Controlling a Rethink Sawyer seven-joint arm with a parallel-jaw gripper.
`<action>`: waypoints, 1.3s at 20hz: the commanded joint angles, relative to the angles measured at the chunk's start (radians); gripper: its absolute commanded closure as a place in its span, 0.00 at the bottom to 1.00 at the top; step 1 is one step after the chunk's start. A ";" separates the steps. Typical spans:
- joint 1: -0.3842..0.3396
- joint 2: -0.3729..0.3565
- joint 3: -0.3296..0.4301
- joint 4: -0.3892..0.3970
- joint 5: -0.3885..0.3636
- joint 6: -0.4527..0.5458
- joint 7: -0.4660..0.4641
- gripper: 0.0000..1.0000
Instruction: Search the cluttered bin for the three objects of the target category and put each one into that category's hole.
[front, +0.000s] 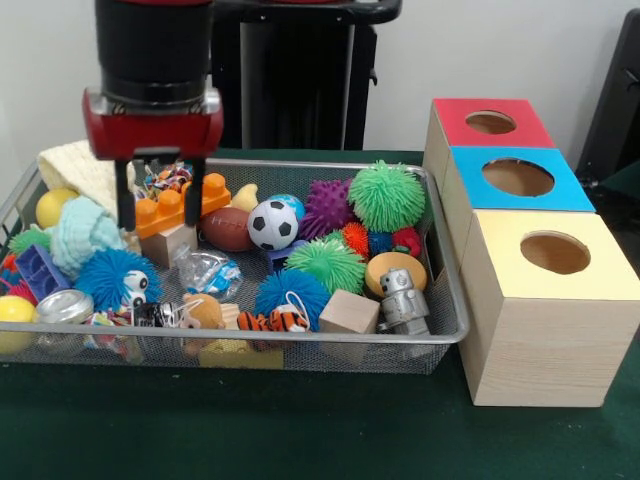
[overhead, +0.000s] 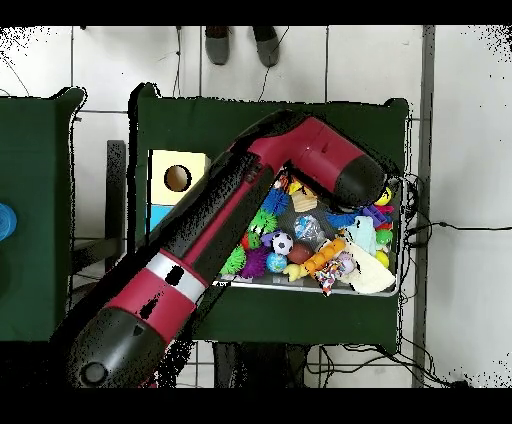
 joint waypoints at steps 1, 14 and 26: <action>-0.055 0.036 0.183 -0.013 0.070 0.073 -0.188 0.00; 0.036 -0.022 0.143 0.104 0.030 0.050 -0.082 0.00; 0.052 -0.014 0.196 0.164 0.037 0.033 -0.075 0.00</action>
